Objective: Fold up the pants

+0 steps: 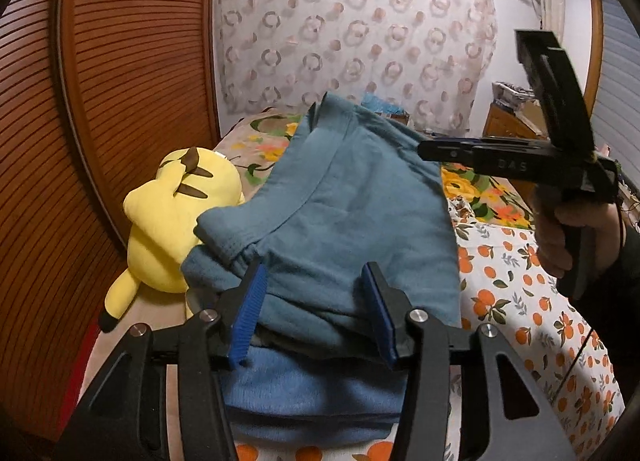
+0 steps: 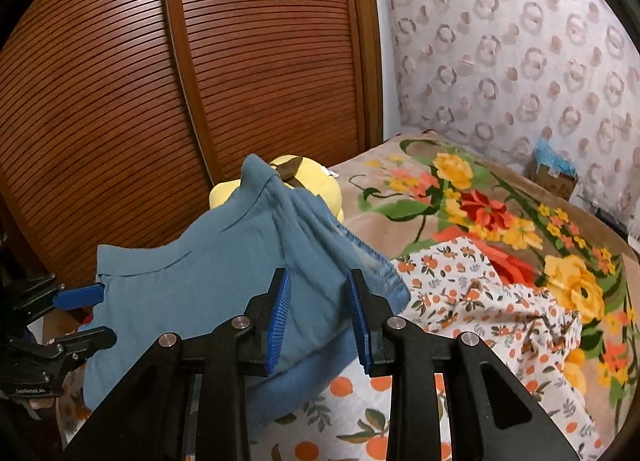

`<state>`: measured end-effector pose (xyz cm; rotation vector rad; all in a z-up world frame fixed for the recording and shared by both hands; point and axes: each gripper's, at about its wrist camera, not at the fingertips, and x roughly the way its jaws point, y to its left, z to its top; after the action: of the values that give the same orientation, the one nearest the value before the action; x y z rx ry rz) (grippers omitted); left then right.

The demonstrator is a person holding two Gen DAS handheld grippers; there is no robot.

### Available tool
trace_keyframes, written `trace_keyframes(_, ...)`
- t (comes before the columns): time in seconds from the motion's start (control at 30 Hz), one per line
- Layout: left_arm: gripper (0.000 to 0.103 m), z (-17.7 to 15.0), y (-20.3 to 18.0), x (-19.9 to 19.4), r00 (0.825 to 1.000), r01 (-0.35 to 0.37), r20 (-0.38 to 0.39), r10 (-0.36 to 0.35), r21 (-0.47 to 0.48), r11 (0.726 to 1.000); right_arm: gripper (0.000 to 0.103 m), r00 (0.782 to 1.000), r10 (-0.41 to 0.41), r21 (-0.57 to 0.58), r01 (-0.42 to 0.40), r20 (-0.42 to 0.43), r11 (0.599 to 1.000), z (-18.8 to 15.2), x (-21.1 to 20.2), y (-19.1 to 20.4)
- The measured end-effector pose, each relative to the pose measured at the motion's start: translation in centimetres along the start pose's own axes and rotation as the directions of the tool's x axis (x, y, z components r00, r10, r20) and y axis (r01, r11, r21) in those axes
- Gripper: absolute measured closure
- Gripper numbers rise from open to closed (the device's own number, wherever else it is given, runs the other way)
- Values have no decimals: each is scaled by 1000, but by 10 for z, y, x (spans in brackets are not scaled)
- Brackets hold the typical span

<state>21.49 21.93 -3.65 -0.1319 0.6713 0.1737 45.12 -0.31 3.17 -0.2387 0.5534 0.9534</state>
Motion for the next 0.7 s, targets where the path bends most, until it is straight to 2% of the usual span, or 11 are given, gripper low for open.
trace_keyframes(0.37, 51, -9, -8, -24, 1000, -9, 9, 9, 32, 999, 73, 998, -35, 0, 35, 50, 999, -25, -58, 29)
trace_keyframes(0.4, 47, -10, -11, -28, 1000, 0, 11, 0, 39, 999, 73, 998, -43, 6, 43, 54, 999, -29, -65, 31)
trace_keyframes(0.43, 35, -11, -13, -31, 1000, 10, 16, -11, 46, 999, 73, 997, -52, 13, 52, 59, 999, -33, -72, 34)
trace_keyframes(0.5, 19, -12, -19, -41, 999, 38, 35, -40, 60, 997, 73, 996, -67, 24, 66, 65, 998, -43, -86, 39)
trace_keyframes(0.57, 18, -13, -28, -49, 997, 66, 44, -70, 79, 995, 73, 995, -67, 39, 64, 78, 997, -55, -100, 46)
trace_keyframes(0.6, 16, -14, -34, -53, 995, 82, 43, -86, 90, 993, 73, 993, -80, 48, 76, 82, 996, -61, -108, 49)
trace_keyframes(0.63, 10, -14, -38, -56, 994, 91, 46, -95, 97, 991, 73, 992, -93, 62, 88, 86, 994, -69, -117, 52)
trace_keyframes(0.7, 7, -15, -49, -66, 992, 97, 72, -106, 119, 988, 73, 989, -118, 83, 111, 88, 990, -81, -133, 57)
